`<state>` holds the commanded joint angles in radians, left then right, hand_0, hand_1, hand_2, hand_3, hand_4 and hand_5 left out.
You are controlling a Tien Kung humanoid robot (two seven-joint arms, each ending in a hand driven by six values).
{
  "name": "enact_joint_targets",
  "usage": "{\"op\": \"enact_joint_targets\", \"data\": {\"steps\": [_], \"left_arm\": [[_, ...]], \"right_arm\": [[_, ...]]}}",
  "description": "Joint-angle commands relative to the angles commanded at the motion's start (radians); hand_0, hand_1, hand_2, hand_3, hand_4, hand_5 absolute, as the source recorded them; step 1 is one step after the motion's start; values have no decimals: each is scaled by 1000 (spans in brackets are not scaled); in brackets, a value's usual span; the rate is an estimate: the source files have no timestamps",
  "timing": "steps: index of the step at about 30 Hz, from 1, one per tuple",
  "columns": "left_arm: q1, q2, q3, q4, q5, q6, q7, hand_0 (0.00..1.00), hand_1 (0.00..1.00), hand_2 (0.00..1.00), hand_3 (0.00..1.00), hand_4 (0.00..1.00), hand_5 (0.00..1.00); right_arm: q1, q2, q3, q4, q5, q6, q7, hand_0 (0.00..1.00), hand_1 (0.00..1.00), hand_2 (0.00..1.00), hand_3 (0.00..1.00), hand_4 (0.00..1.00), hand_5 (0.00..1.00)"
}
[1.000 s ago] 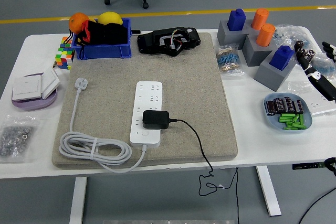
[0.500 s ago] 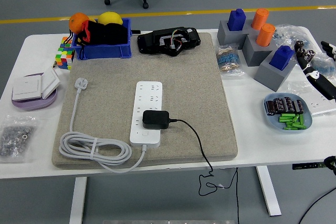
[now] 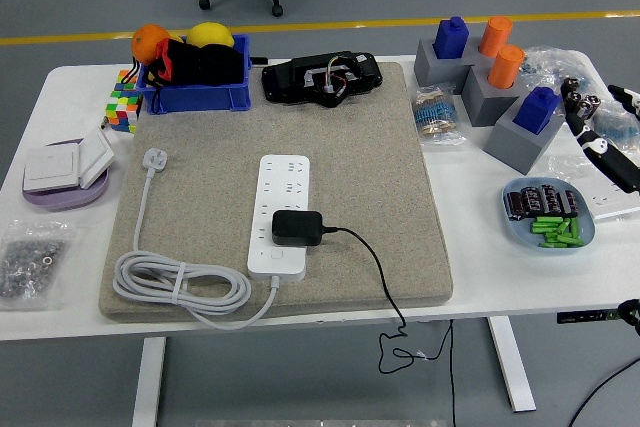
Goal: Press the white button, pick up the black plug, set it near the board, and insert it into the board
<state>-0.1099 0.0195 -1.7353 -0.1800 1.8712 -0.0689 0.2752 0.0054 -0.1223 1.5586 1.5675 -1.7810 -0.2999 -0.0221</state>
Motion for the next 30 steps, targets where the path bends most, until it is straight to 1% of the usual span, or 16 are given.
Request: {"op": "enact_joint_targets", "data": {"steps": [9,20,30], "left_arm": [[2,-7,-4,0,4,-1,1,626,630,637,699,561,393],[0,-3,-4,0,-1,1,-1,626,630,637,698,562,393],[-6,-6,-3,0,1,0,0,625,630,637,697,562,394]], "right_arm": [[-1,5,13,-1,-1,1,-3,960,888,854,837,998,690],[1,7,19,-1,-3,0,-3,960,886,850,834,998,673],[7,4,21,-4,-4,5,-9,959,884,849,833,998,670]]}}
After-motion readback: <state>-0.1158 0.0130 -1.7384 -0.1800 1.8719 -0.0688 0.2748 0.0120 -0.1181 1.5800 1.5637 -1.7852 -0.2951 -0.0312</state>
